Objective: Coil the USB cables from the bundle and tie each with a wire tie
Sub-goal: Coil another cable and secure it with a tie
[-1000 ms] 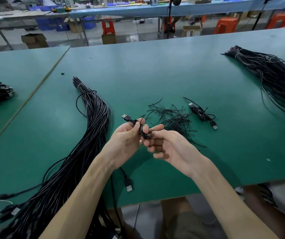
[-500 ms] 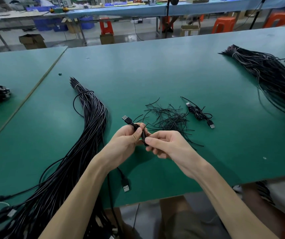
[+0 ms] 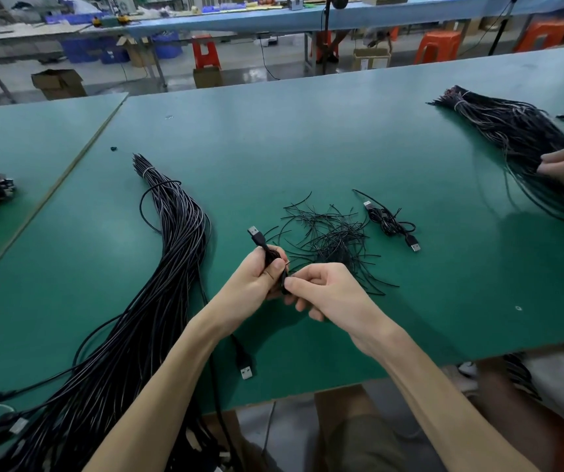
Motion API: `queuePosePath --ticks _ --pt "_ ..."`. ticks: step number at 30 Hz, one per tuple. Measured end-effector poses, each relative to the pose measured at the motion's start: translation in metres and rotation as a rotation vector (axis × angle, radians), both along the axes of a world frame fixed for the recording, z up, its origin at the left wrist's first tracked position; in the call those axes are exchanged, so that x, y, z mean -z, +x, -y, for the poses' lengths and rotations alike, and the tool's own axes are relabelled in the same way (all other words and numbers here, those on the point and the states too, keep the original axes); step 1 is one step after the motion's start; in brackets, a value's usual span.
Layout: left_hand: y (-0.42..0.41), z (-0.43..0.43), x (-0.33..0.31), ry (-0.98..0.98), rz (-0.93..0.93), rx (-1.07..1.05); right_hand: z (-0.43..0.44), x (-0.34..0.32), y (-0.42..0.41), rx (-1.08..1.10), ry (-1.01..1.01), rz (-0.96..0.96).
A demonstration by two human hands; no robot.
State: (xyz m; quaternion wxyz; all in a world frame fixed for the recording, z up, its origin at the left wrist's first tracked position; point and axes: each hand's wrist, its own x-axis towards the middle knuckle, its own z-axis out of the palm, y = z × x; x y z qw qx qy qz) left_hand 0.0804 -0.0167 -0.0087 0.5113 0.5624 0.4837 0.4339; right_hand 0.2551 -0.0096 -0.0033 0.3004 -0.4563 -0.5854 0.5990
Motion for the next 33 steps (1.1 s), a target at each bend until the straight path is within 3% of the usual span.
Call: queuePosePath --ticks 12,17,22,33 --pt "0.002 0.001 0.003 -0.057 0.072 0.033 -0.003 -0.008 0.009 -0.103 -0.018 0.026" --pt "-0.002 0.001 -0.004 -0.119 0.307 0.059 -0.002 -0.013 0.012 -0.102 -0.079 -0.107" --pt "-0.002 0.001 -0.007 -0.120 0.414 0.000 0.001 -0.014 0.009 -0.089 -0.044 -0.124" --pt "0.000 0.001 -0.011 -0.063 0.488 -0.091 0.017 -0.005 -0.019 0.187 0.159 -0.027"
